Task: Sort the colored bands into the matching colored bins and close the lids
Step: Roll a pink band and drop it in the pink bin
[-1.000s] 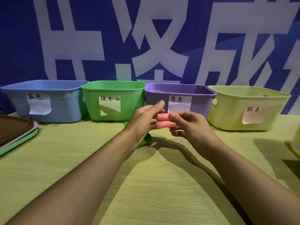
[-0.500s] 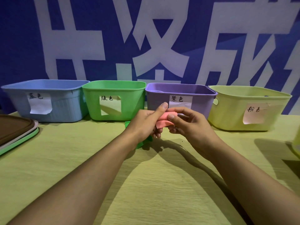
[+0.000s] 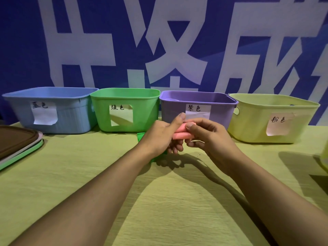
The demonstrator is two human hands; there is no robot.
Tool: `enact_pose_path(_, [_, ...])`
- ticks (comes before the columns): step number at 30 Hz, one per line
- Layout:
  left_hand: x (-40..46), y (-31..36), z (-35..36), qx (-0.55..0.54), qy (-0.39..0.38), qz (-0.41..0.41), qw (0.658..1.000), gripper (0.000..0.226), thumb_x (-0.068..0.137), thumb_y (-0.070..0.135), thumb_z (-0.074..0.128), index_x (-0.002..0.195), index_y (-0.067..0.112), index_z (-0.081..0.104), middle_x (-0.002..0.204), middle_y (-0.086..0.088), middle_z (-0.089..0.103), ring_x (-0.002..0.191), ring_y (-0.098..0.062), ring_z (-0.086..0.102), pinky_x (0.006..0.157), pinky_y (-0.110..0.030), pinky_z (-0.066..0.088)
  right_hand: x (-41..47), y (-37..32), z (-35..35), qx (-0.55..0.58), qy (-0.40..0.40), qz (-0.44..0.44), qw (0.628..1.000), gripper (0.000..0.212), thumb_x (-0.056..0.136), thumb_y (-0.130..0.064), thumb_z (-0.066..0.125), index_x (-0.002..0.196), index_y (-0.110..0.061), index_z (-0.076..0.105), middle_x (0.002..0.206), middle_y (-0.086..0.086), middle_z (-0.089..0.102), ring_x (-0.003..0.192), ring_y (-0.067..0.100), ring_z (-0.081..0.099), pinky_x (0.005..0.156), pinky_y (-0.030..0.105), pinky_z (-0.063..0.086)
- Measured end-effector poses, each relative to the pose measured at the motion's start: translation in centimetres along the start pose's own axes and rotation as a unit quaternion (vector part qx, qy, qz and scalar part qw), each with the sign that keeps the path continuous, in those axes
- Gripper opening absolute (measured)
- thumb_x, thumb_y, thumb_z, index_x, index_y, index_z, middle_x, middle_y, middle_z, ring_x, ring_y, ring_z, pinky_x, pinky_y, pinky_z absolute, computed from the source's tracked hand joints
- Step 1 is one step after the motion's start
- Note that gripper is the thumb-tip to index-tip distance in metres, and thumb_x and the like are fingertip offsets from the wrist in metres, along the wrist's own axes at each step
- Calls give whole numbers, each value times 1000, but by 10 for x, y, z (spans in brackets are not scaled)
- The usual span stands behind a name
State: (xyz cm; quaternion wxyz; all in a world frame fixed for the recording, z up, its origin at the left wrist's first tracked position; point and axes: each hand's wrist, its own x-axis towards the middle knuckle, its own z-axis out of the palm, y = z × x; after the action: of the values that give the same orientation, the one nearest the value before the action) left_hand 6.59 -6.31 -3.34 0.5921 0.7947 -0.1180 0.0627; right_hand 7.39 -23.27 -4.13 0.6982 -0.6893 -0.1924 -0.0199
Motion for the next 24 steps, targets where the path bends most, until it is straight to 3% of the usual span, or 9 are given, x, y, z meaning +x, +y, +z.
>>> enact_pose_path(4, [-1, 0, 2, -16, -10, 0, 1000, 57, 101, 53, 53, 63, 15, 73, 62, -8, 68, 53, -16, 60, 52, -23, 47, 0, -1, 2, -16, 17, 6, 1000, 15, 100, -15, 63, 110, -10, 74, 96, 23, 72, 79, 25, 60, 74, 35, 54])
enact_pose_path(7, [0, -1, 1, -43, -18, -2, 999, 47, 102, 47, 56, 74, 12, 73, 65, -8, 68, 55, -15, 61, 54, -23, 48, 1, -1, 1, 3, 12, 38, 999, 23, 104, -23, 56, 112, -7, 71, 91, 17, 71, 80, 27, 61, 73, 36, 54])
enact_pose_path(11, [0, 0, -2, -79, -32, 0, 996, 42, 99, 43, 61, 88, 4, 76, 73, -11, 70, 62, -18, 63, 59, -25, 51, 0, -4, -1, -66, 38, 84, 994, 68, 100, -66, 40, 96, -8, 75, 80, 9, 69, 70, 18, 63, 68, 32, 53])
enact_pose_path(14, [-1, 2, 0, -77, -64, 2, 995, 38, 97, 37, 64, 95, 2, 76, 76, -10, 73, 64, -17, 65, 61, -24, 53, -1, -4, 1, -140, 35, 91, 985, 91, 89, -80, 32, 83, 1, 71, 65, 7, 64, 59, 13, 58, 65, 32, 50])
enact_pose_path(17, [-2, 4, 2, -66, -84, 4, 994, 29, 98, 30, 64, 94, 4, 77, 77, -9, 74, 64, -14, 65, 62, -20, 55, -2, -4, 3, -143, 35, 75, 986, 83, 90, -78, 41, 76, 0, 68, 59, 6, 59, 54, 14, 53, 63, 33, 46])
enact_pose_path(24, [0, 0, -3, -63, -72, -35, 995, 31, 92, 25, 74, 103, -4, 76, 77, -12, 74, 64, -14, 67, 60, -20, 56, -3, -3, 3, -158, 43, 47, 985, 56, 96, -59, 57, 66, -12, 66, 55, 0, 55, 52, 14, 49, 54, 27, 43])
